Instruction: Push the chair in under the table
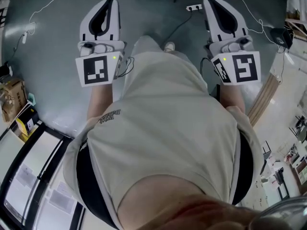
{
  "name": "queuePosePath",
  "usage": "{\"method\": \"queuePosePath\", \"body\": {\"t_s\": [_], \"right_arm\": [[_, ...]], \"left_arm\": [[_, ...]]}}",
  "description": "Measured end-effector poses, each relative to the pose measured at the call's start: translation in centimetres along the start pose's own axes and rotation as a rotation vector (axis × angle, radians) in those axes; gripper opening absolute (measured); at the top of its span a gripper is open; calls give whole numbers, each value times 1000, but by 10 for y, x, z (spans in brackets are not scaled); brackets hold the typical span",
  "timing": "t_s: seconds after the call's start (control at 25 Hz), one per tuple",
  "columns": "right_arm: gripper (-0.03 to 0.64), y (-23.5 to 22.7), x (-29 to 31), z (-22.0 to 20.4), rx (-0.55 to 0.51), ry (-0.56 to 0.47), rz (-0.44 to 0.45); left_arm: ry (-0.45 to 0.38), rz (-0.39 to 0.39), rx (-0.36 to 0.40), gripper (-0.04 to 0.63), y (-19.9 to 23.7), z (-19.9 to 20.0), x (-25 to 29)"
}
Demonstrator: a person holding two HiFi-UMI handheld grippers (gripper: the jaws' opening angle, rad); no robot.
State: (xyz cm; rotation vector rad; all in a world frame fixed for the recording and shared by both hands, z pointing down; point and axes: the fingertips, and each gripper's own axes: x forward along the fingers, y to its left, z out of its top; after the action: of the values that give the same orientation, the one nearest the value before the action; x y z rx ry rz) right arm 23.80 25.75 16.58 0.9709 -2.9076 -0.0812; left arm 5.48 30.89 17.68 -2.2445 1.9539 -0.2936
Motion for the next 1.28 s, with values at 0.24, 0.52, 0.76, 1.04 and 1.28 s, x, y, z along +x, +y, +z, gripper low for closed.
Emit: {"method": "queuePosePath", "body": {"t_s": [0.24, 0.52, 0.76, 1.04, 1.28], "right_arm": [[8, -13, 28, -14, 8, 27, 29], [8, -19, 82, -31, -15, 74, 41], [8, -38, 135, -42, 5, 126, 15], [8, -54, 212, -37, -7, 150, 9], [8, -64, 272, -28, -36, 174, 2]], "left_arm": [[21, 21, -11, 11, 11, -12, 17], [46, -7, -71, 11, 42, -41, 59], [56, -43, -71, 11, 87, -60, 108], [36, -99, -82, 11, 126, -60, 166], [28, -151, -125, 11, 164, -69, 209]]}}
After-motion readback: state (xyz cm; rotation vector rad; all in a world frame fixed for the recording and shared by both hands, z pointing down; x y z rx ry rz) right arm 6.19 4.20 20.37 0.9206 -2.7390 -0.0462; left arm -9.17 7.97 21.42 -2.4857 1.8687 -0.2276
